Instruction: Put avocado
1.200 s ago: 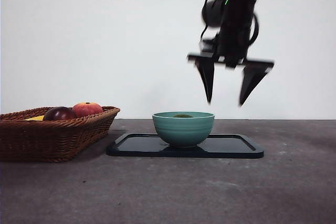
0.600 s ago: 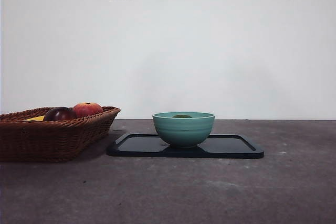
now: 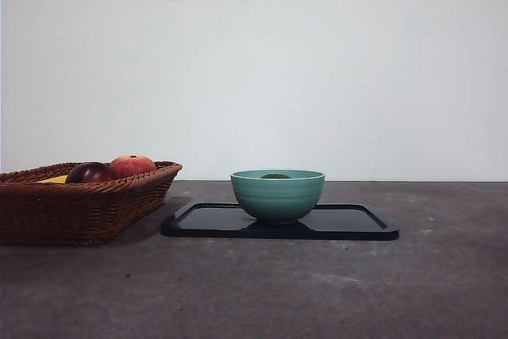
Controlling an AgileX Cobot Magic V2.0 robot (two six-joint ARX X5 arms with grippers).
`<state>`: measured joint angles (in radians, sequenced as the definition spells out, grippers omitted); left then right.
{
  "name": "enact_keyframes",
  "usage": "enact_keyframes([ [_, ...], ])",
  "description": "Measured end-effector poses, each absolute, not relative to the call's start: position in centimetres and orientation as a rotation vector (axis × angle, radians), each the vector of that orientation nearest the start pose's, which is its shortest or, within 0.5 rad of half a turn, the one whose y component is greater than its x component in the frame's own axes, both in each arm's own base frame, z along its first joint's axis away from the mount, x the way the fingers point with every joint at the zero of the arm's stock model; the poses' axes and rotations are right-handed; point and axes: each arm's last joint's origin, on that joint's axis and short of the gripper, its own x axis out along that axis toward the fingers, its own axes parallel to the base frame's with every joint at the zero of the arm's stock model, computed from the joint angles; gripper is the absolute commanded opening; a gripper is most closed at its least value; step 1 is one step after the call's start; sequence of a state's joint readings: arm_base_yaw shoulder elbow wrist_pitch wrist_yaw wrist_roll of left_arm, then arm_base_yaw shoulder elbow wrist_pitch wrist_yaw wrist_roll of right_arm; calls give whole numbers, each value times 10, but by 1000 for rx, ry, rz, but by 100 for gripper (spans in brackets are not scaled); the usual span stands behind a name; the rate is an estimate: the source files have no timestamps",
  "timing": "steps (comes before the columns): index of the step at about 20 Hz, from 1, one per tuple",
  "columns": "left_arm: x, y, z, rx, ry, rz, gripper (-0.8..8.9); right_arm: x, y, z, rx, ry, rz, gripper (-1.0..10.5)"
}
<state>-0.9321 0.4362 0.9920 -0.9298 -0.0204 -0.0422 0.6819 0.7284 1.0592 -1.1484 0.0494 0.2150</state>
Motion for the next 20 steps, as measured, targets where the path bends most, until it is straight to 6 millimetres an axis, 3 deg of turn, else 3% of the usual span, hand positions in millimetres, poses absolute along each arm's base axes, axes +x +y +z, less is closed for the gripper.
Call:
enact_keyframes([
  [7,29,-38,360,139,363,-893,592,48,39,308,-28,746,574,579],
  [17,29,-38,360,138,363,-893,580,46,38,314,8,662,591,579],
  [18,29,-38,360,139,363,-893,510,46,38,314,8,662,591,559],
  [19,29,-38,360,139,364,-893,367,46,38,314,8,662,591,418],
  [20,29,-38,360,139,364,-893,163,46,38,314,11,663,590,179],
])
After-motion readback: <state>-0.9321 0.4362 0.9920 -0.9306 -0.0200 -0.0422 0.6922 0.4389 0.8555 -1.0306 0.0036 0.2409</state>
